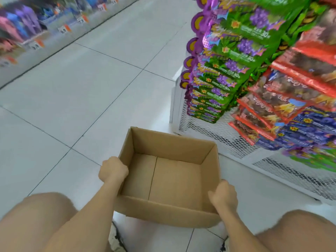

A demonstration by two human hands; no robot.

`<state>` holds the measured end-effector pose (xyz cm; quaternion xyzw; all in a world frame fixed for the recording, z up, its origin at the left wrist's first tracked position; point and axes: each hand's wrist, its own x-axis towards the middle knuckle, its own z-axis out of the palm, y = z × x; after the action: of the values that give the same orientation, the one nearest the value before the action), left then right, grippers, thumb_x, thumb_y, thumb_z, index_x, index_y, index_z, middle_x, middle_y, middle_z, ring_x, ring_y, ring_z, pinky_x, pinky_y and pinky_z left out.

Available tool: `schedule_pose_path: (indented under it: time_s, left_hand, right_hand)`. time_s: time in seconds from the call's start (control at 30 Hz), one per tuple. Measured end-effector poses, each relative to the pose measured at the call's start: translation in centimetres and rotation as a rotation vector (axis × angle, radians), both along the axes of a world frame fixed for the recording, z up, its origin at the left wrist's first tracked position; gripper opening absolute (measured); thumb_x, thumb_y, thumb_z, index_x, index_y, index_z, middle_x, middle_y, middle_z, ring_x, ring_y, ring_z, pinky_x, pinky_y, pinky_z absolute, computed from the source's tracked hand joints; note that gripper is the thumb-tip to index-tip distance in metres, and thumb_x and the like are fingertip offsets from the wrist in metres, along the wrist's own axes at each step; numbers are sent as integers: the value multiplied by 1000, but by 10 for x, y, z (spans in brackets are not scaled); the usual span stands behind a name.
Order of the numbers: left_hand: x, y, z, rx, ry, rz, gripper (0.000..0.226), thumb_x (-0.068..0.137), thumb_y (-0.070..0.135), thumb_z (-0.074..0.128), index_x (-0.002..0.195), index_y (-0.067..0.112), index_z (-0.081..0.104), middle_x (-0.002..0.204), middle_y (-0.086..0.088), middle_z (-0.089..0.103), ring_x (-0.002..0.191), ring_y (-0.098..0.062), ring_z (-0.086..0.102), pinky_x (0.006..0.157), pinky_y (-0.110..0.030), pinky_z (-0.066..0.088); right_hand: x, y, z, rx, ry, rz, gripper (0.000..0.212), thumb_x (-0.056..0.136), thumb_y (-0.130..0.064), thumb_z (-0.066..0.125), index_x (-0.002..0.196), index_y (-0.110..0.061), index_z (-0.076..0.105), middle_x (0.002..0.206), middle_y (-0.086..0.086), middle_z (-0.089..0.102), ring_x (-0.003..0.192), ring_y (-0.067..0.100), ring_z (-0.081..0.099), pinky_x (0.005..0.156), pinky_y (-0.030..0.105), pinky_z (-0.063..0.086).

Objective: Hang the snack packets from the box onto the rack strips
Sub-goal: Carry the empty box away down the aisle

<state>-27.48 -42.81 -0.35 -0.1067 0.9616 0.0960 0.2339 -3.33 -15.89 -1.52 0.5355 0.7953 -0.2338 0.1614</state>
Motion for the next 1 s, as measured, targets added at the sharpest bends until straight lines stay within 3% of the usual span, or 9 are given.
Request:
schedule_pose_path:
  time_s: [0.3, 0.43, 0.63, 0.8, 0.93, 1.0]
  left_hand:
    - [-60, -75, 142, 94, -27, 64, 10, 86, 16, 58, 94, 10, 58, 105, -8, 58, 96, -37, 61, 77, -41, 50]
    - [-72, -133, 236, 85, -82, 156, 14, 91, 16, 57, 104, 10, 56, 105, -12, 61, 99, -39, 59, 80, -43, 48]
    - [-89, -205, 380, 102, -42, 286, 24, 97, 25, 58, 113, 6, 57, 117, -19, 64, 110, -45, 61, 84, -45, 50]
    - [-133, -206, 492, 173, -29, 291, 16, 86, 13, 61, 99, 7, 53, 103, -15, 62, 91, -39, 60, 71, -41, 50]
    - [-190, -189, 552, 219, 6, 270, 20, 79, 5, 57, 99, 7, 53, 100, -15, 61, 88, -40, 61, 66, -39, 48]
    - [-221, -172, 572, 230, 48, 269, 21, 79, 5, 56, 100, 7, 54, 100, -14, 62, 89, -41, 61, 68, -40, 50]
  right_hand:
    - [-57, -38, 139, -149, 31, 98, 8, 77, -6, 64, 83, -2, 63, 81, 14, 66, 70, 28, 64, 61, 41, 61]
    - [-102, -69, 239, -162, 9, 212, 11, 83, -14, 65, 92, -10, 59, 85, 7, 63, 86, 34, 66, 67, 34, 54]
    - [-182, -105, 399, -74, -27, 350, 18, 92, -19, 62, 104, -5, 61, 106, 21, 62, 103, 42, 64, 76, 41, 51]
    - [-249, -100, 508, 15, 28, 392, 20, 89, -17, 64, 100, 0, 63, 99, 22, 65, 101, 42, 65, 76, 42, 53]
    - [-303, -87, 569, 43, 97, 404, 17, 86, -17, 64, 81, -5, 53, 88, 23, 65, 93, 44, 66, 69, 39, 49]
    - [-325, -75, 589, 60, 123, 363, 19, 87, -18, 63, 82, -6, 50, 89, 24, 64, 92, 45, 66, 68, 39, 48]
